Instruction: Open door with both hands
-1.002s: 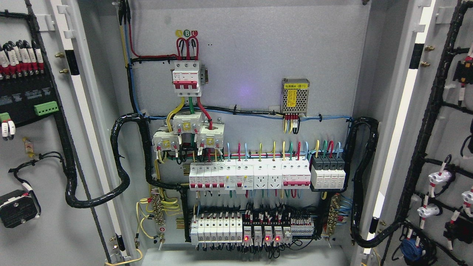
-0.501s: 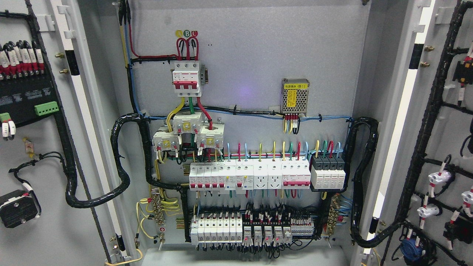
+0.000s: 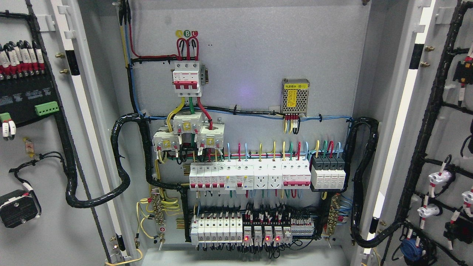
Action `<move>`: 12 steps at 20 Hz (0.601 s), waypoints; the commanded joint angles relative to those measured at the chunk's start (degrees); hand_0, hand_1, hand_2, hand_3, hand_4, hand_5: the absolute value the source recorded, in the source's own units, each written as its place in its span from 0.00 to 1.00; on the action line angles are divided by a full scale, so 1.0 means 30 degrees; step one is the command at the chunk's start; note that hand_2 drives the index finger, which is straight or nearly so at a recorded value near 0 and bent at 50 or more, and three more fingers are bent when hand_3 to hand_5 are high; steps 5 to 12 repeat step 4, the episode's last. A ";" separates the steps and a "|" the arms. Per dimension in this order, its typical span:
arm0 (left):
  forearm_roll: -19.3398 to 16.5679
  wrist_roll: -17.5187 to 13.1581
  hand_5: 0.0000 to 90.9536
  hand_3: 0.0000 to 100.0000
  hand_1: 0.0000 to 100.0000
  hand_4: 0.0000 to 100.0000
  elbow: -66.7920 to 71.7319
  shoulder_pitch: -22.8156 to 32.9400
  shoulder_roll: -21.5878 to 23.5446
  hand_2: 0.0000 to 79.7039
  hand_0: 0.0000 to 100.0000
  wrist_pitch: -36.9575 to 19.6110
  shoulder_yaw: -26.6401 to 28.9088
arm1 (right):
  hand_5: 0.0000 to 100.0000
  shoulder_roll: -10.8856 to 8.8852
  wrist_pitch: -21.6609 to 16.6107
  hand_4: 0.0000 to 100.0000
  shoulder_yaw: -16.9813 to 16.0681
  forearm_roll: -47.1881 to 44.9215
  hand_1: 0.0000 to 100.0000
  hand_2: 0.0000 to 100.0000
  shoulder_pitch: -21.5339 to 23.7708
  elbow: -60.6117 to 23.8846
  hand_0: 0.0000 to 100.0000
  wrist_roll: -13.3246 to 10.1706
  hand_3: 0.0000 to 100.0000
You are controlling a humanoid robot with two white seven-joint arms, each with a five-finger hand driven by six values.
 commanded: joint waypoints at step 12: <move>-0.0142 0.0063 0.00 0.00 0.00 0.00 0.4075 -0.1243 -0.0878 0.00 0.00 0.0041 0.0003 | 0.00 0.1244 0.0372 0.00 0.0138 0.0926 0.00 0.00 -0.0574 0.1756 0.19 -0.0138 0.00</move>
